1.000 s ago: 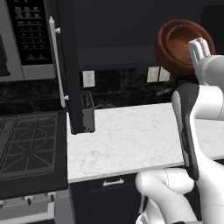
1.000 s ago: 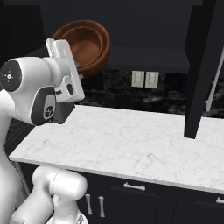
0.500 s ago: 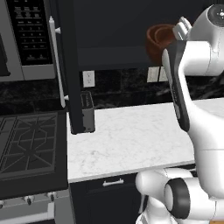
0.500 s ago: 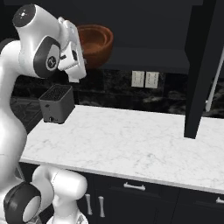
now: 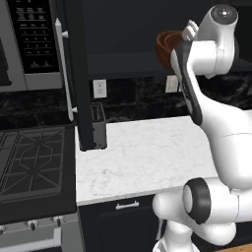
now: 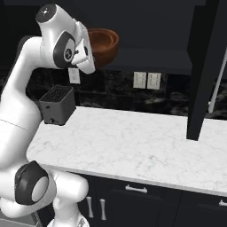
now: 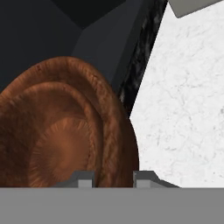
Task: Pick up the bowls on the counter and stack them on top of one another in the open cabinet. Place the smaller bowl on top of the larger bowl.
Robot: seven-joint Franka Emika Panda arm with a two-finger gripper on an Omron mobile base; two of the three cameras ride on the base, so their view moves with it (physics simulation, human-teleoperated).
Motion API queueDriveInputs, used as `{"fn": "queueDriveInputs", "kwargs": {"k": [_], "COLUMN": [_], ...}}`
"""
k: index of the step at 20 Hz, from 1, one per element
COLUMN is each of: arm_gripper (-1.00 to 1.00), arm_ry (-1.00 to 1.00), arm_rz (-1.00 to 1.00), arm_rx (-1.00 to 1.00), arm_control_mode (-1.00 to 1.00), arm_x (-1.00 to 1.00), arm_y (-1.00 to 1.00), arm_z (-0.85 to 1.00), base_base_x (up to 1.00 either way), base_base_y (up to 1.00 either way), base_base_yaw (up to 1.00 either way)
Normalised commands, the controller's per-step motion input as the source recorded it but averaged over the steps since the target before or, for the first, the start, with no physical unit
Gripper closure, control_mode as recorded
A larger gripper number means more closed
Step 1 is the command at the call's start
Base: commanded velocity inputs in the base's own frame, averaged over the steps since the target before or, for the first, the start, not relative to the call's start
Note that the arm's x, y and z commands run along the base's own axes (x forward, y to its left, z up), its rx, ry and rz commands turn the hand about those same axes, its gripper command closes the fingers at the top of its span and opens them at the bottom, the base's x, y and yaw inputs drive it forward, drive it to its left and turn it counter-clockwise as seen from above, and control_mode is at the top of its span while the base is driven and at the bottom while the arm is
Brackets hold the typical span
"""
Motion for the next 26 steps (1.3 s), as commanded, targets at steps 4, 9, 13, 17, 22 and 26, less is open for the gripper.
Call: {"fn": "queueDriveInputs", "kwargs": {"k": [4,9,13,17,22,26], "arm_gripper": [1.00,1.00,1.00,-1.00,-1.00,-1.00], "arm_ry": [0.00,0.00,0.00,0.00,0.00,-0.02], "arm_rz": [-0.03,-0.05,-0.04,-0.03,-0.01,0.00], "arm_rx": [0.00,0.00,0.00,-0.02,-0.01,0.00], "arm_control_mode": [-1.00,-1.00,-1.00,-1.00,-1.00,-1.00], "arm_x": [1.00,1.00,1.00,0.96,0.72,-0.36], "arm_y": [0.00,0.00,0.04,0.03,0.00,0.00], "arm_z": [-0.08,-0.04,-0.15,-0.13,-0.18,-0.13], "base_base_x": [0.00,0.00,0.00,0.00,0.00,0.00], "base_base_y": [0.00,0.00,0.00,0.00,0.00,0.00], "base_base_yaw": [0.00,0.00,0.00,0.00,0.00,0.00]}}
